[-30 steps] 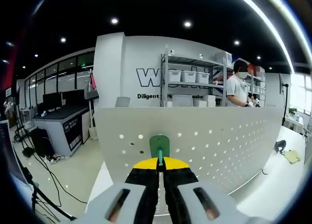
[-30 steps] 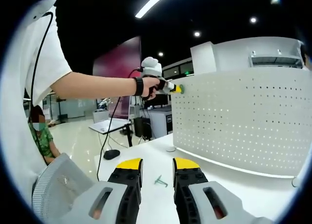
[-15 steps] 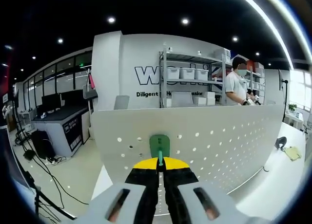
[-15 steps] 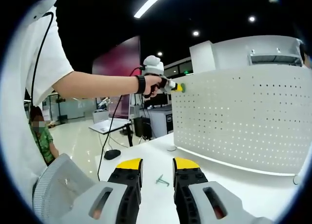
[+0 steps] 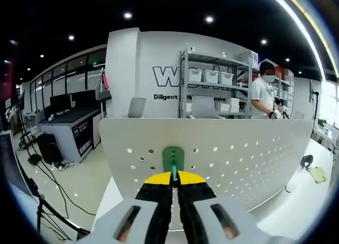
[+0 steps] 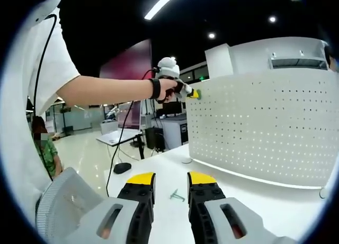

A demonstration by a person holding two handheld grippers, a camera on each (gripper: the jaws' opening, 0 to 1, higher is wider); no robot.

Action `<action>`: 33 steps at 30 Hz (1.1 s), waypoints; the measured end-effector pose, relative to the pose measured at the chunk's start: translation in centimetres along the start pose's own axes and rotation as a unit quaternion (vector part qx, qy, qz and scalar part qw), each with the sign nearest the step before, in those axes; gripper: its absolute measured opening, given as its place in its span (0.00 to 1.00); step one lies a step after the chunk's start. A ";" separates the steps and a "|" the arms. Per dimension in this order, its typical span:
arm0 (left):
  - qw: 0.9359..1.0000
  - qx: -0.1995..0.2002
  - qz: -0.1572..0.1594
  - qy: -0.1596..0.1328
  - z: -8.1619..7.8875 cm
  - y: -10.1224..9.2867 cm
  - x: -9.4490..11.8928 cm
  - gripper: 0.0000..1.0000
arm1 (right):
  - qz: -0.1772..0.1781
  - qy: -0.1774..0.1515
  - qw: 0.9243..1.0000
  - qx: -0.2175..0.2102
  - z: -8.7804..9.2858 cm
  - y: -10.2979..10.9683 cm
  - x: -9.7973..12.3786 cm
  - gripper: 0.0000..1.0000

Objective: Insert the hook assembly into the mounting plate slot until the hook locks in place.

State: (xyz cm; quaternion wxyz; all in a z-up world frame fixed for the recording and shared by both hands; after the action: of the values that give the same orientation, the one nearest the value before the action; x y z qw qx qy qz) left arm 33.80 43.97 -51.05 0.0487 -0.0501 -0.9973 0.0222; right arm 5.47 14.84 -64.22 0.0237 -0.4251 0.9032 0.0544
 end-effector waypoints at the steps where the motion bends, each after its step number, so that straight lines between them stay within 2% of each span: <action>1: 1.000 -0.004 -0.001 0.003 0.0 0.0 0.0 0.03 | 0.001 0.000 1.000 0.000 0.0 0.0 0.1 0.23; 6: 1.000 -0.025 0.005 0.008 -0.3 -0.2 0.0 0.03 | 0.003 0.000 1.000 0.000 0.0 -0.1 0.1 0.23; 10: 0.999 -0.036 0.007 0.000 -0.4 -0.3 -0.1 0.04 | 0.004 -0.004 1.000 -0.002 -0.1 -0.1 0.0 0.23; 14: 0.999 -0.030 0.010 -0.011 -0.6 -0.4 -0.2 0.06 | 0.005 -0.003 1.000 -0.001 -0.1 -0.2 0.1 0.23; 17: 0.998 -0.054 0.017 -0.020 -0.8 -0.7 -0.2 0.08 | 0.005 -0.003 1.000 0.001 -0.2 -0.3 0.1 0.23; 20: 0.998 -0.053 0.021 -0.023 -0.9 -0.8 -0.1 0.08 | 0.005 -0.003 1.000 0.002 -0.3 -0.4 0.1 0.23; 24: 0.996 -0.080 0.037 -0.019 -0.7 -1.1 0.5 0.12 | 0.002 -0.001 1.000 0.006 -0.4 -0.4 0.0 0.23; 26: 0.995 -0.088 0.042 -0.027 -0.5 -1.2 0.9 0.14 | 0.000 0.000 1.000 0.004 -0.4 -0.4 -0.1 0.23; 30: 0.994 -0.091 0.051 -0.026 -0.1 -1.3 1.7 0.23 | -0.005 0.005 1.000 0.010 -0.7 -0.2 -0.4 0.23; 33: 0.994 -0.088 0.061 -0.027 0.2 -1.4 2.5 0.25 | -0.002 0.010 1.000 0.017 -1.0 -0.1 -0.5 0.24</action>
State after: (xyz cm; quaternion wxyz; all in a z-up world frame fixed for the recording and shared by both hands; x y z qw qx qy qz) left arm 31.17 42.84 -50.98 0.0154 -0.1143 -0.9915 -0.0609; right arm 5.81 15.02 -63.22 0.0219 -0.4266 0.9035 0.0350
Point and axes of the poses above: the point that each gripper's makers call its tool centre point, and the gripper's own axes: x roughly backward along the fingers, y roughly to its left, z roughly out of its underside, the point moved 10 cm from there along x, roughly backward along the fingers, and after that the axes turned 11 degrees about -y, right-handed, at the moved point
